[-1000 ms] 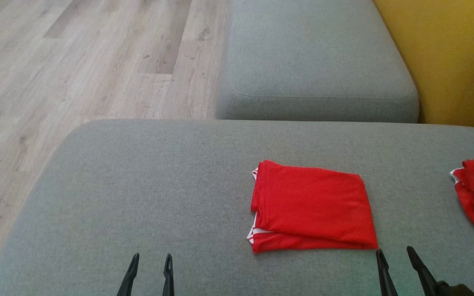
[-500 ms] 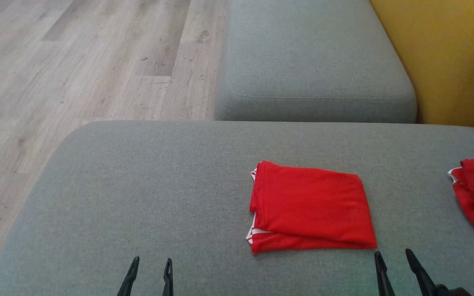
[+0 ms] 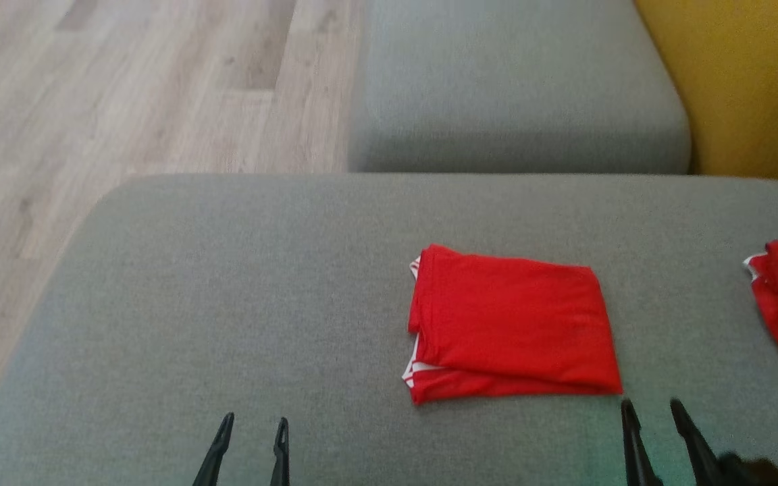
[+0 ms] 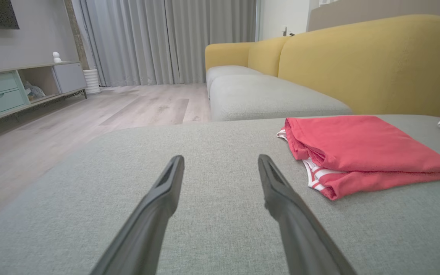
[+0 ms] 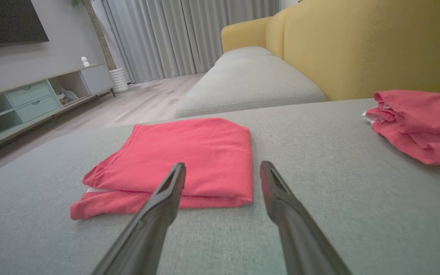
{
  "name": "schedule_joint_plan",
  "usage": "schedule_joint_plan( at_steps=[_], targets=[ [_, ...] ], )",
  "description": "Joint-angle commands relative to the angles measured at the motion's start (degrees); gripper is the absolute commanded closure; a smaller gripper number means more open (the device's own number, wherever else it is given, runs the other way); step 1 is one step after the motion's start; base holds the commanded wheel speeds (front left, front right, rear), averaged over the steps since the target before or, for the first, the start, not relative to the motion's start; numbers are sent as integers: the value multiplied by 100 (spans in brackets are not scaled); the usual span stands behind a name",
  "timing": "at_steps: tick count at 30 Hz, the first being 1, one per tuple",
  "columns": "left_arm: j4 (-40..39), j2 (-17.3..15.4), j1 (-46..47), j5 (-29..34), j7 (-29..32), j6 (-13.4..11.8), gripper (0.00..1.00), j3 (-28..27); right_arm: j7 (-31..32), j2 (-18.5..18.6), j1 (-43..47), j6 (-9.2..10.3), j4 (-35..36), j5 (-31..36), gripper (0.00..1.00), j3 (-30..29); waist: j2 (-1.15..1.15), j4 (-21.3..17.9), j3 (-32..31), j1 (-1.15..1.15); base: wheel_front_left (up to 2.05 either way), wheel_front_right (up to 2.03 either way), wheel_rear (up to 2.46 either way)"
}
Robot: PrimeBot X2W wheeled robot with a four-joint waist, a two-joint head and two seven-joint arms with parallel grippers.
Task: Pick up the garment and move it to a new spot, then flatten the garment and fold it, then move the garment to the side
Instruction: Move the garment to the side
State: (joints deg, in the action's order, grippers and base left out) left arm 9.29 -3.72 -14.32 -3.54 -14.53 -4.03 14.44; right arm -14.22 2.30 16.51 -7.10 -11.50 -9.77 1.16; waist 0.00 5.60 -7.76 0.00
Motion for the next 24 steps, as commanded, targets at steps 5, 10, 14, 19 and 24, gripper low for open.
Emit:
schedule_joint_plan(
  at_steps=[5, 10, 14, 19, 24],
  targets=[
    [-171, 56, 418, 98, -47, 39, 0, -108, -77, 58, -1184, -39, -335, -333, 0, 101, 0, -27, 454, 0, 0, 0, 0],
    [-203, 66, 552, 11, -47, 30, 0, -128, 6, 97, -2157, -39, -1338, -120, 0, -3, 0, -37, 701, 0, 0, 0, 0],
    [-210, 75, 722, -77, -47, 54, 0, -71, 247, 128, -2871, -39, -2149, 150, 0, -267, 0, -3, 898, 0, 0, 0, 0],
    [-281, 81, 963, -129, -47, 39, 0, 32, 570, 129, -3544, -39, -3052, 297, 0, -550, 0, -1, 1187, 0, 0, 0, 0],
    [-276, 82, 1123, -134, -47, 26, 0, 124, 644, 125, -4026, -39, -3895, 241, 3, -623, 0, -24, 1393, 0, 0, 0, 0]
  ],
)
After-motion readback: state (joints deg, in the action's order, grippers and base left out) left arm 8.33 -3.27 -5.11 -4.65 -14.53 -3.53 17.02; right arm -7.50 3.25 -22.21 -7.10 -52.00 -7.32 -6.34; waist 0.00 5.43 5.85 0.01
